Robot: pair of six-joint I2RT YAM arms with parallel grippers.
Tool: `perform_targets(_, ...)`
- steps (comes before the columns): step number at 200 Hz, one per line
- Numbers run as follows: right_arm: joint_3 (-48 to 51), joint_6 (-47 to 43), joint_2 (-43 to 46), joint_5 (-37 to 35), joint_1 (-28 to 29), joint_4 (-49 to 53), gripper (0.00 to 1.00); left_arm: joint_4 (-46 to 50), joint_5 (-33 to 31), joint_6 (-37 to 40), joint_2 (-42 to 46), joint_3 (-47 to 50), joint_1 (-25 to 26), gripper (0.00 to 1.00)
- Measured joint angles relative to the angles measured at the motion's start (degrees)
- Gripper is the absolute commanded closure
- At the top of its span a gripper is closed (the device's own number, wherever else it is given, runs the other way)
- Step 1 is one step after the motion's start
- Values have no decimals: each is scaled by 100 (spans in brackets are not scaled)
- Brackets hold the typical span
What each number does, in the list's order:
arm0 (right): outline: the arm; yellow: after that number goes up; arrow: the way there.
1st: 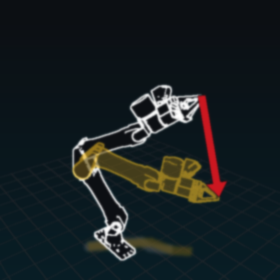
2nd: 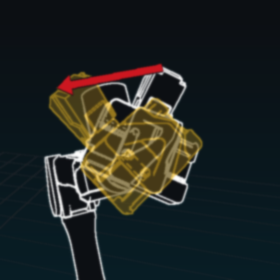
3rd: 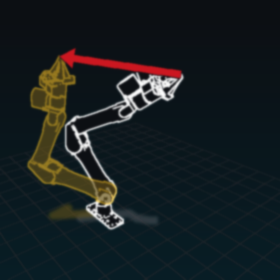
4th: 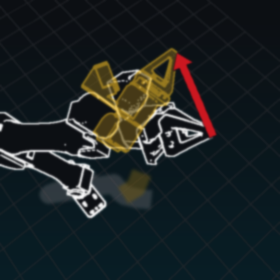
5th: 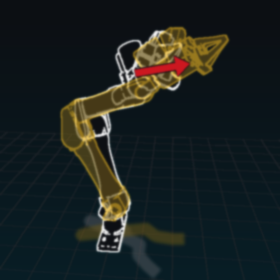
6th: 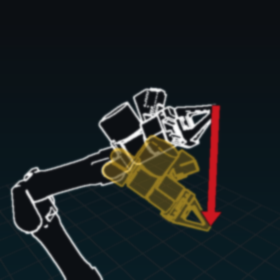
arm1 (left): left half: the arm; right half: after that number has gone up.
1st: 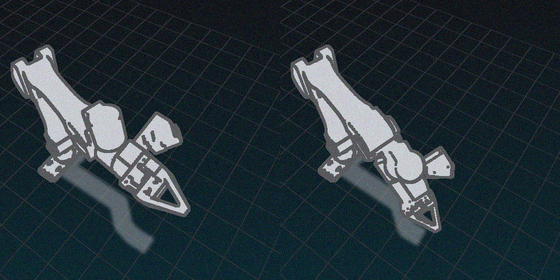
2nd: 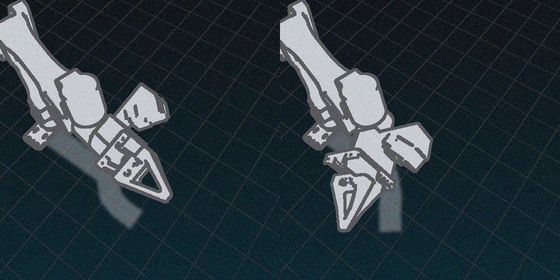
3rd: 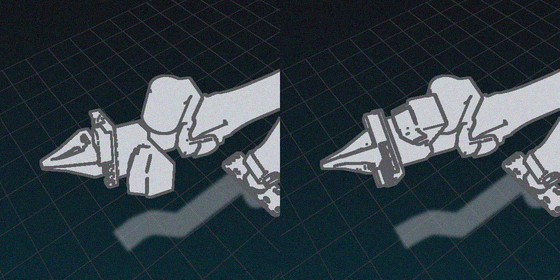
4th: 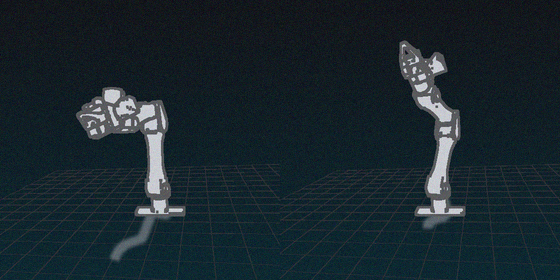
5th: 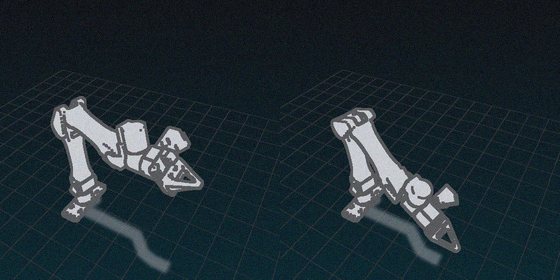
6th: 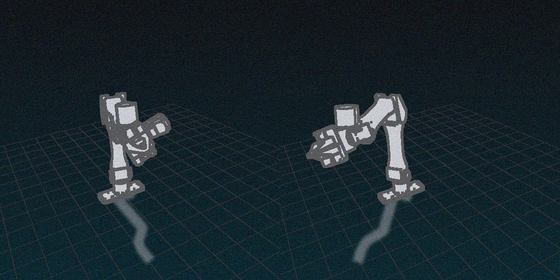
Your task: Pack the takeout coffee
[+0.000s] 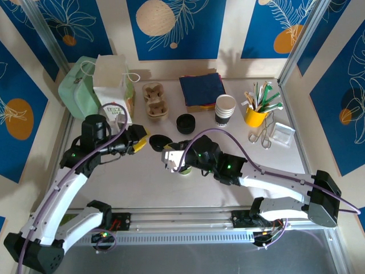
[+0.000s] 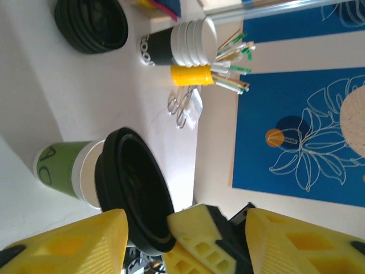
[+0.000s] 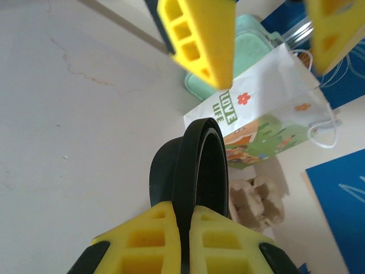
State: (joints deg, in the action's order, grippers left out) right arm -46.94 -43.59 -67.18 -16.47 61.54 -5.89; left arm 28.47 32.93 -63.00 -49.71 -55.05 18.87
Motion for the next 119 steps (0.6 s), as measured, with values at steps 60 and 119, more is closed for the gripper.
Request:
perform_targets(60, -387, 841, 144, 31, 2, 702, 100, 466, -1113, 1093, 575, -249, -7, 30)
perform_targets(119, -955, 2389, 267, -26, -4, 1513, 100, 638, -1893, 1744, 955, -114, -11, 27)
